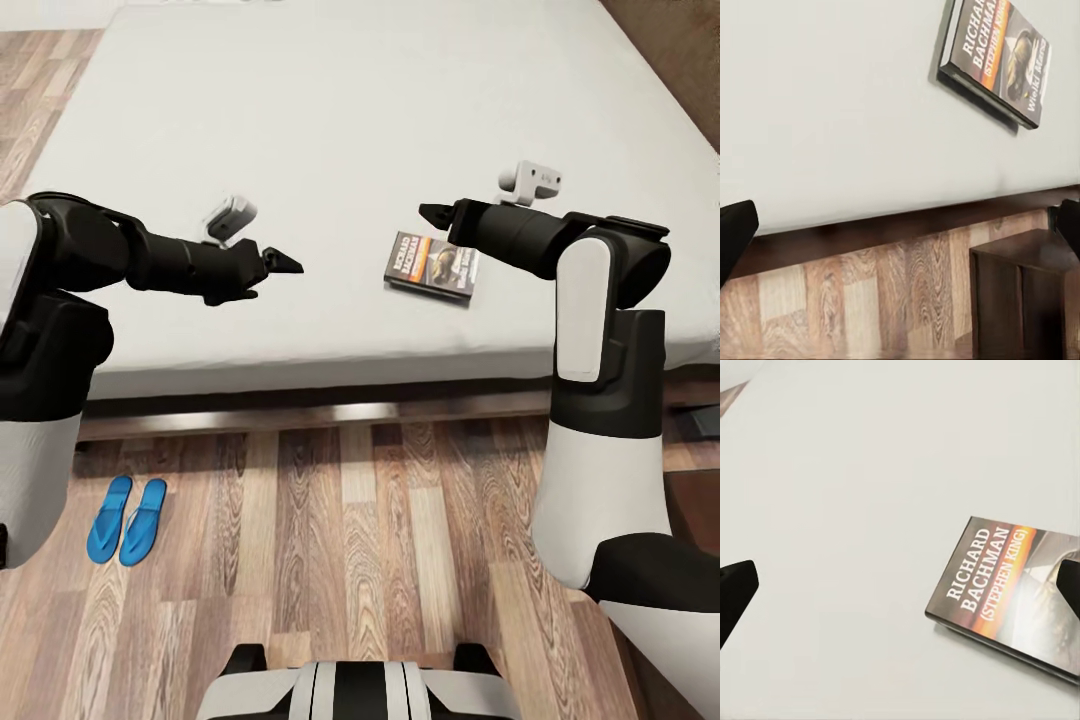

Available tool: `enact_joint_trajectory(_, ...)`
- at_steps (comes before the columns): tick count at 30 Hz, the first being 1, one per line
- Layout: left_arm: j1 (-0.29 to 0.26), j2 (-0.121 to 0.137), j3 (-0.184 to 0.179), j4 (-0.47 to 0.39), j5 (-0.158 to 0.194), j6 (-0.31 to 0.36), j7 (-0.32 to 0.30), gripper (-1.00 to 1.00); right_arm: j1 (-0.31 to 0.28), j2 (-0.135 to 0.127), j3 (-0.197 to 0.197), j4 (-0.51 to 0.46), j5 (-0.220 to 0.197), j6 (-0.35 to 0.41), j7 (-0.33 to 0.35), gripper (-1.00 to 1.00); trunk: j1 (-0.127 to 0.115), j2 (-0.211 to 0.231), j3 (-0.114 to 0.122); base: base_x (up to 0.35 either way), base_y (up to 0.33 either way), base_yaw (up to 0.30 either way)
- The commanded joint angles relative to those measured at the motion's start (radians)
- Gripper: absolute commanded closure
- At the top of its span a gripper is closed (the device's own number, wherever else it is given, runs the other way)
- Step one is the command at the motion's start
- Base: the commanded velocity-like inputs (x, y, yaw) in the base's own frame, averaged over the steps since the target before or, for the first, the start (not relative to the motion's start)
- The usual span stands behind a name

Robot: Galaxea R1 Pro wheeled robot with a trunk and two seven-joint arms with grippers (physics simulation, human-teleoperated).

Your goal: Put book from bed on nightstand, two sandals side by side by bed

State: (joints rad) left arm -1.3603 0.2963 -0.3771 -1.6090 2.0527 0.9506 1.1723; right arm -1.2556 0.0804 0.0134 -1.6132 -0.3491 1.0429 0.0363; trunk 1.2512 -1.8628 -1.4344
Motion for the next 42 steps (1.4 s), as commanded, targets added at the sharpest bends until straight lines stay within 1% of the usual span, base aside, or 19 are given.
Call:
enact_joint_trajectory(1,-0.001,-0.001,-0.016,-0.001,0.008,0.001,0.01,-1.0,0.0,0.001,-0.001,-0.001,0.004,0.004,0.004,-1.0,0.0,0.0,0.001,0.0,0.0,0.0)
enact_joint_trajectory(2,0.0,-0.003,-0.031,0.0,0.008,0.001,0.01,-1.0,0.002,0.001,-0.002,-0.001,0.004,0.004,0.004,-1.0,0.0,0.0,0.003,0.0,0.0,0.0)
enact_joint_trajectory(3,0.0,-0.003,-0.031,0.0,0.008,0.001,0.01,-1.0,0.002,0.001,-0.002,-0.001,0.004,0.004,0.004,-1.0,0.0,0.0,0.004,0.0,0.0,0.0)
enact_joint_trajectory(4,0.0,-0.005,-0.044,0.0,0.008,0.0,0.01,-1.0,0.003,0.001,-0.002,-0.001,0.004,0.004,0.004,-1.0,0.0,0.0,0.006,0.0,0.0,0.0)
enact_joint_trajectory(5,0.0,-0.005,-0.044,0.0,0.008,0.0,0.01,-1.0,0.003,0.001,-0.002,-0.001,0.004,0.004,0.004,-1.0,0.0,0.0,0.008,0.0,0.0,0.0)
enact_joint_trajectory(6,0.013,-0.014,-0.075,0.0,0.007,-0.002,0.012,-1.0,0.007,0.001,0.0,-0.001,0.004,0.004,0.004,-1.0,0.0,0.0,0.009,0.0,0.0,0.0)
enact_joint_trajectory(8,0.047,-0.024,-0.099,0.0,0.006,-0.004,0.013,-1.0,0.009,0.001,0.002,-0.001,0.004,0.004,0.003,-1.0,0.0,0.0,0.013,0.0,0.0,0.0)
enact_joint_trajectory(9,0.047,-0.024,-0.099,0.0,0.006,-0.004,0.013,-1.0,0.009,0.001,0.002,-0.001,0.004,0.004,0.003,-1.0,0.0,0.0,0.014,0.0,0.0,0.0)
enact_joint_trajectory(11,0.077,-0.033,-0.113,0.0,0.002,-0.006,0.014,-1.0,0.01,0.001,0.004,-0.001,0.004,0.004,0.003,-1.0,0.0,0.0,0.017,0.0,0.0,0.0)
enact_joint_trajectory(12,0.095,-0.042,-0.119,0.0,-0.001,-0.007,0.015,-1.0,0.011,0.001,0.004,-0.001,0.004,0.004,0.003,-1.0,0.0,0.0,0.019,0.0,0.0,0.0)
enact_joint_trajectory(13,0.101,-0.046,-0.12,-0.001,-0.002,-0.008,0.016,-1.0,0.012,0.001,0.003,-0.001,0.004,0.004,0.003,-1.0,0.0,0.0,0.021,0.0,0.0,0.0)
enact_joint_trajectory(15,0.107,-0.051,-0.12,0.0,-0.003,-0.008,0.016,-1.0,0.012,0.001,0.002,-0.001,0.004,0.004,0.003,-1.0,0.0,0.0,0.024,0.0,0.0,0.0)
enact_joint_trajectory(16,0.122,-0.074,-0.12,0.0,-0.009,-0.013,0.017,-1.0,0.013,-0.002,-0.001,-0.001,0.004,0.004,0.003,-1.0,0.0,0.0,0.026,0.0,0.0,0.0)
enact_joint_trajectory(20,0.129,-0.087,-0.119,0.0,-0.02,-0.015,0.018,-1.0,0.013,-0.004,-0.002,-0.001,0.004,0.004,0.004,-1.0,0.0,0.0,0.032,0.0,0.0,0.0)
enact_joint_trajectory(24,0.133,-0.09,-0.117,0.0,-0.025,-0.017,0.023,-1.0,0.017,-0.004,-0.004,-0.001,0.004,0.004,0.004,-1.0,0.0,0.0,0.039,0.0,0.0,0.0)
enact_joint_trajectory(26,0.136,-0.089,-0.108,0.0,-0.027,-0.02,0.032,-1.0,0.02,-0.005,-0.006,-0.001,0.004,0.004,0.004,-1.0,0.0,0.0,0.042,0.0,0.0,0.0)
enact_joint_trajectory(27,0.159,-0.091,-0.058,0.0,-0.029,-0.028,0.067,-1.0,0.027,-0.006,-0.008,-0.001,0.004,0.004,0.004,-1.0,0.0,0.0,0.044,0.0,0.0,0.0)
enact_joint_trajectory(38,0.168,-0.092,-0.048,0.0,-0.029,-0.027,0.069,-1.0,0.049,-0.005,-0.006,-0.001,0.004,0.004,0.004,-1.0,0.0,0.0,0.061,0.012,0.0,0.0)
enact_joint_trajectory(42,0.17,-0.09,-0.048,0.0,-0.029,-0.025,0.069,-1.0,0.062,-0.005,-0.003,-0.001,0.004,0.004,0.004,-1.0,0.0,0.0,0.068,0.176,0.0,0.0)
